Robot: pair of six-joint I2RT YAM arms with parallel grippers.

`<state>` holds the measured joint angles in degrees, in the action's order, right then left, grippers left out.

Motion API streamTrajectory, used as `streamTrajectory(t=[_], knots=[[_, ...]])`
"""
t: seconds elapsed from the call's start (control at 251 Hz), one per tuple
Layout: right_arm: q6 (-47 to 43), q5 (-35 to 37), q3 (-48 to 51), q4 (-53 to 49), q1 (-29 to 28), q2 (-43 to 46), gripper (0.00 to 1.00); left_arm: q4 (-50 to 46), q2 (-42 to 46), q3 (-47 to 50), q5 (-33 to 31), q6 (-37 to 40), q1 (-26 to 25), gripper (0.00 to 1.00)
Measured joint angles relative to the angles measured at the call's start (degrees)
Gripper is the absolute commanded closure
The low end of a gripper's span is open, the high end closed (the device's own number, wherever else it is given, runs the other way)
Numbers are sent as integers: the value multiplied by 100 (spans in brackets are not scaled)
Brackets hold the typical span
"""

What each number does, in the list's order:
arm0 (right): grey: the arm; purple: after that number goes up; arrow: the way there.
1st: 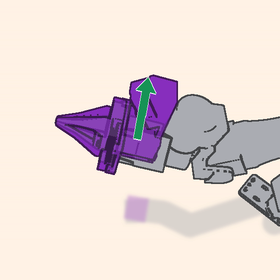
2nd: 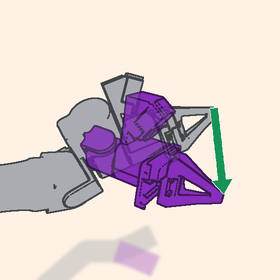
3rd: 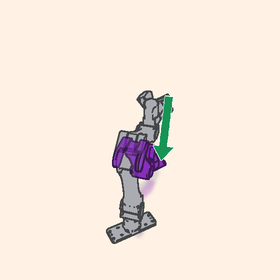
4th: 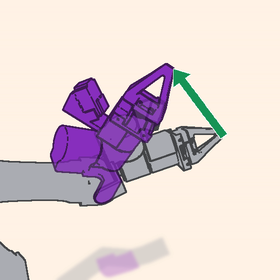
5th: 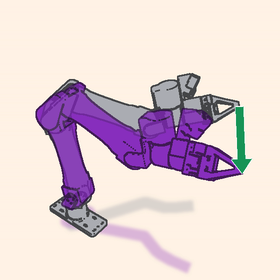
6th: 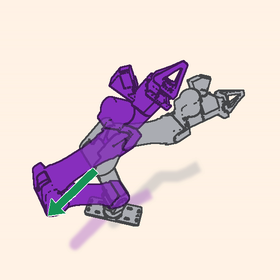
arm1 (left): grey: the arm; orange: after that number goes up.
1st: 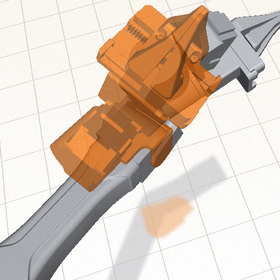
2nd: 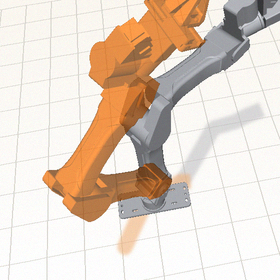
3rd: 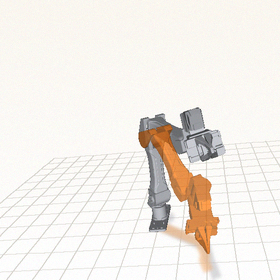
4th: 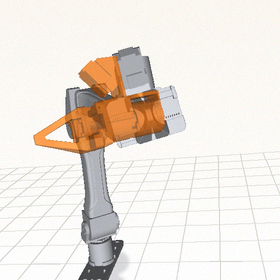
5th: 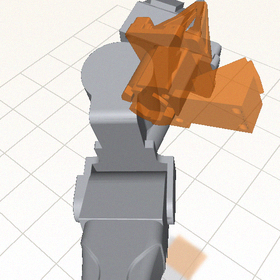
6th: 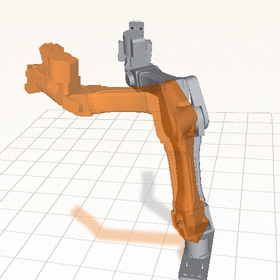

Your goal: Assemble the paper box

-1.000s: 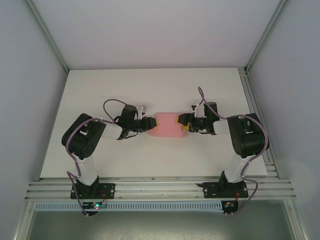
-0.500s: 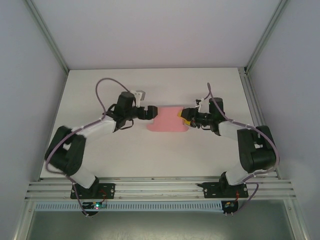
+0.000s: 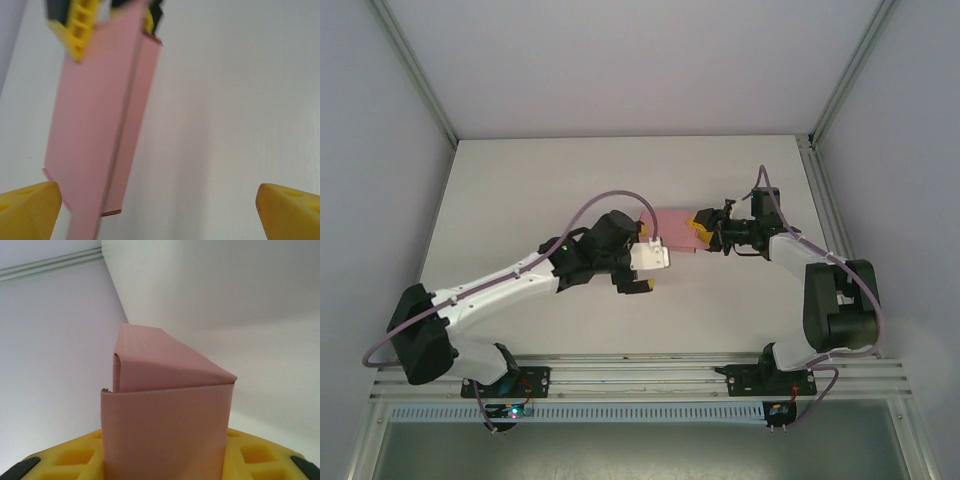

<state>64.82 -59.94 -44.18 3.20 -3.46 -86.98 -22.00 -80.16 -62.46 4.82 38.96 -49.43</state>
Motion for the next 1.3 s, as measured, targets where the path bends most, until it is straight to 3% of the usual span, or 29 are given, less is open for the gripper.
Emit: streamTrajectory(t=[0.136, 0.291, 0.431, 0.619, 0.738, 0.802, 0.85, 0.946, 0.97, 0.99, 1.002, 1.101, 1.205, 1.301], knots=[[444, -114, 4, -61, 0, 254, 67, 267, -85, 83, -575, 496, -2, 2], [988, -225, 63, 92, 0, 549, 75, 1060, -122, 385, -1150, 885, -2, 11], [1156, -387, 81, 81, -2, 625, 74, 1478, -251, 382, -1314, 1019, -2, 21], [1091, -439, 81, -175, -4, 614, 70, 1823, -463, 382, -1445, 1091, -2, 46], [1047, -479, 81, -225, -2, 584, 65, 1816, -466, 382, -1478, 1209, -2, 56], [1029, -476, 81, -282, -2, 584, 58, 1753, -466, 382, -1475, 1252, -9, 56], [1012, -452, 81, -345, -2, 584, 43, 1683, -466, 367, -1436, 1241, -9, 57], [728, -326, 76, -398, 24, 647, 38, 1482, -448, 299, -1298, 1091, -4, 57], [643, -280, 76, -420, 37, 695, 27, 1456, -439, 295, -1270, 1049, 4, 56], [538, -223, 74, -459, 68, 750, 5, 1410, -424, 286, -1226, 1016, 4, 54], [487, -203, 74, -474, 83, 780, 3, 1375, -415, 282, -1207, 994, 7, 54], [-295, 269, -76, -1021, 448, 1224, 2, 876, -376, 133, -892, 833, 76, 54], [-1843, 1766, -710, -2050, 758, 1878, 2, 105, -378, -52, -483, 577, 188, 54], [-2979, 2874, -680, -2026, 745, 2911, 2, -621, -450, -302, -50, 376, 374, 54]])
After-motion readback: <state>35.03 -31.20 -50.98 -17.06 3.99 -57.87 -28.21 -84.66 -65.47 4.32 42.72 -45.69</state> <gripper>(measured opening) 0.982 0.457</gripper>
